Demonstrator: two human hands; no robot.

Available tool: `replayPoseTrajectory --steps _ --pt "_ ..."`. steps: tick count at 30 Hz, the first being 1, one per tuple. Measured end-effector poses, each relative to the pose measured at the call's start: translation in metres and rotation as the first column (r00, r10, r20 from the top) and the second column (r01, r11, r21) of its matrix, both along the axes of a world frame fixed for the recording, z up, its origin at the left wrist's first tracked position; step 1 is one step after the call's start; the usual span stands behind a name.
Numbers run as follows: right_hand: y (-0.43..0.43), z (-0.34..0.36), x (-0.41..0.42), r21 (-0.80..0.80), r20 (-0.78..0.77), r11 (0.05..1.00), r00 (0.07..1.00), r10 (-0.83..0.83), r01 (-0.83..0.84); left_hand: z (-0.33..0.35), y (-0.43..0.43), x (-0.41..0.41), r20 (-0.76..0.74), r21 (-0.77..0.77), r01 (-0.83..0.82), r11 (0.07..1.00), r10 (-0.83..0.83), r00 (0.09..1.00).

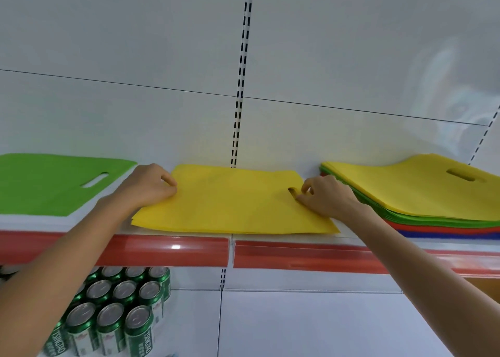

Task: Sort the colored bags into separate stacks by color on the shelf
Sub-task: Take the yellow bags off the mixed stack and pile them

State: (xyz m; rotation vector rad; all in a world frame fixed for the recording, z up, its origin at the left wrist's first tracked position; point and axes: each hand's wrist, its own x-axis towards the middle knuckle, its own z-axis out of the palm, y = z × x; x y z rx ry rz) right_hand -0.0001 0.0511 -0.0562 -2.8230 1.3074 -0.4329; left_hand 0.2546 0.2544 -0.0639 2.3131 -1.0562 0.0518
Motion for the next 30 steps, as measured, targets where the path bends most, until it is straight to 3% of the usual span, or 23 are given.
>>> replayPoseTrajectory --steps 6,10,14,22,30 --pt "-0.01 0.025 -0.009 -0.028 0.161 0.999 0.986 0.047 -0.043 0.018 -0.012 -0.013 0.069 -0.005 0.007 1.0 -0.006 0.998" --pt "-0.029 0.069 -0.037 -0.127 0.276 0.99 0.961 -0.018 0.055 0.042 -0.043 -0.052 0.116 -0.07 0.127 0.989 -0.118 0.986" --pt "-0.058 0.092 -0.083 -0.16 0.283 0.983 0.958 -0.044 0.093 0.057 -0.085 -0.096 0.148 -0.091 0.263 0.961 -0.248 0.957" --pt "-0.138 0.107 -0.198 -0.158 0.168 0.969 0.972 -0.163 0.19 0.07 -0.183 -0.19 0.185 -0.087 0.412 0.907 -0.392 0.901" --pt "-0.213 0.082 -0.26 -0.11 -0.025 0.965 0.97 -0.242 0.238 0.034 -0.261 -0.234 0.112 0.063 0.374 0.925 -0.379 0.919"
